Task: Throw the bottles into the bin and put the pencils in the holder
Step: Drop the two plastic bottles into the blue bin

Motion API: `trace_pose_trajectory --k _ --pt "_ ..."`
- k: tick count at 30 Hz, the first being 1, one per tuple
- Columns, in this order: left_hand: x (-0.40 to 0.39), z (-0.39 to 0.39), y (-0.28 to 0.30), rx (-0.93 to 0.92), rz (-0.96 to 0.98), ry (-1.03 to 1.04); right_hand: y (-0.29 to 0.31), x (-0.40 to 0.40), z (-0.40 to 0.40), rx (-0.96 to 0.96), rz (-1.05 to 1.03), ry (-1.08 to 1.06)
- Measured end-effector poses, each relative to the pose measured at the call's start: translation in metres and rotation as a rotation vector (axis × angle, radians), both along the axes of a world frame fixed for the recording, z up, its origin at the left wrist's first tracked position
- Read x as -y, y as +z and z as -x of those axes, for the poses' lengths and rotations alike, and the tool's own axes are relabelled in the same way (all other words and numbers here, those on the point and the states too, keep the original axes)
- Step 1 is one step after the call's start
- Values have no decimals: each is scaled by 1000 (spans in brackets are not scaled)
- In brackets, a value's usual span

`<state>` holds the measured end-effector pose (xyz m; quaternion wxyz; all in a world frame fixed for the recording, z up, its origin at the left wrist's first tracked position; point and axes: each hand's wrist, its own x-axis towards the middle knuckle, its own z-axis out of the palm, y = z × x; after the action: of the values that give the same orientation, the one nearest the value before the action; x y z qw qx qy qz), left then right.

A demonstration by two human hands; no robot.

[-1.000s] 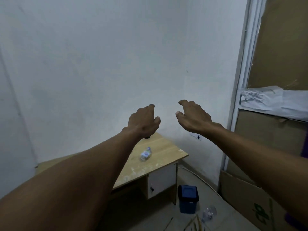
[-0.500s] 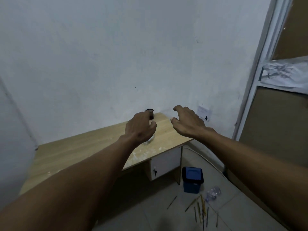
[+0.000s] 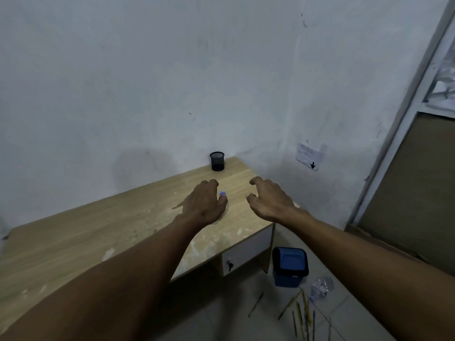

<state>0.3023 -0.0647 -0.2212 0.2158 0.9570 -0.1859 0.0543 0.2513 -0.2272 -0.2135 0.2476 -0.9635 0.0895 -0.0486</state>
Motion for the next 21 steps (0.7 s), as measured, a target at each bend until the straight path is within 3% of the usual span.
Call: trace_pose_trajectory --k 10,21 --pt "36 -121 -64 -209 -66 41 -73 34 -129 -188 -66 4" --pt "83 -253 -172 -525 -138 163 -178 71 -263 -534 -168 51"
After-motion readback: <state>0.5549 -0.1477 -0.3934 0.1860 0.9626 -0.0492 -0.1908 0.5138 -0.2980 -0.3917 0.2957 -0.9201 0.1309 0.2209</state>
